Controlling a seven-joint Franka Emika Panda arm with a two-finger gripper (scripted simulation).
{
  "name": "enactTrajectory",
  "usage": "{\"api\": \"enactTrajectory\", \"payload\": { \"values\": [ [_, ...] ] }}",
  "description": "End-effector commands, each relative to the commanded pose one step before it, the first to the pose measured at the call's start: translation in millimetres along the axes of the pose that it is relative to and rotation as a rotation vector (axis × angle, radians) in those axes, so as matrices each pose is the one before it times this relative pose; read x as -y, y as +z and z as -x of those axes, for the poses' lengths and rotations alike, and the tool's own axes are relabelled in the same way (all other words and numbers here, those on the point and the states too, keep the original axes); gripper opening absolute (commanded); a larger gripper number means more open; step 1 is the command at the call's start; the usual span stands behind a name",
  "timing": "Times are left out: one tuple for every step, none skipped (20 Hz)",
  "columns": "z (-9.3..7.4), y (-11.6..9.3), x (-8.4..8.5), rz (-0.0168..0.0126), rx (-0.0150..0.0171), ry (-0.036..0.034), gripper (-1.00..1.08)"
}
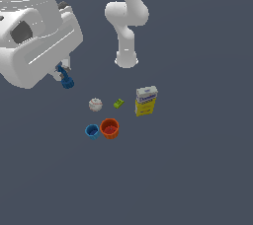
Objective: Pick up a designated object from a clutter of objects.
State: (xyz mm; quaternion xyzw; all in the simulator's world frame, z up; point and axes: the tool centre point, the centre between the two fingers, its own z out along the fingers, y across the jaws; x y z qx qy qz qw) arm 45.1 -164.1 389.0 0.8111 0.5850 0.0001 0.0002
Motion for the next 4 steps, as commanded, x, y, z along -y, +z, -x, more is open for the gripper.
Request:
{"api": "enactTrajectory", "payload": {
  "values": [
    [0.22,-1.39,-0.92,-0.00034,0.00004,-0.00027,-1.0],
    [-0.11,0.27,-0.01,0.0,0.0,0.0,-1.0],
    [-0.16,0.47,0.1,0.0,0.0,0.0,-1.0],
    [-0.06,0.19,0.05,0.0,0.0,0.0,-1.0]
  ]
}}
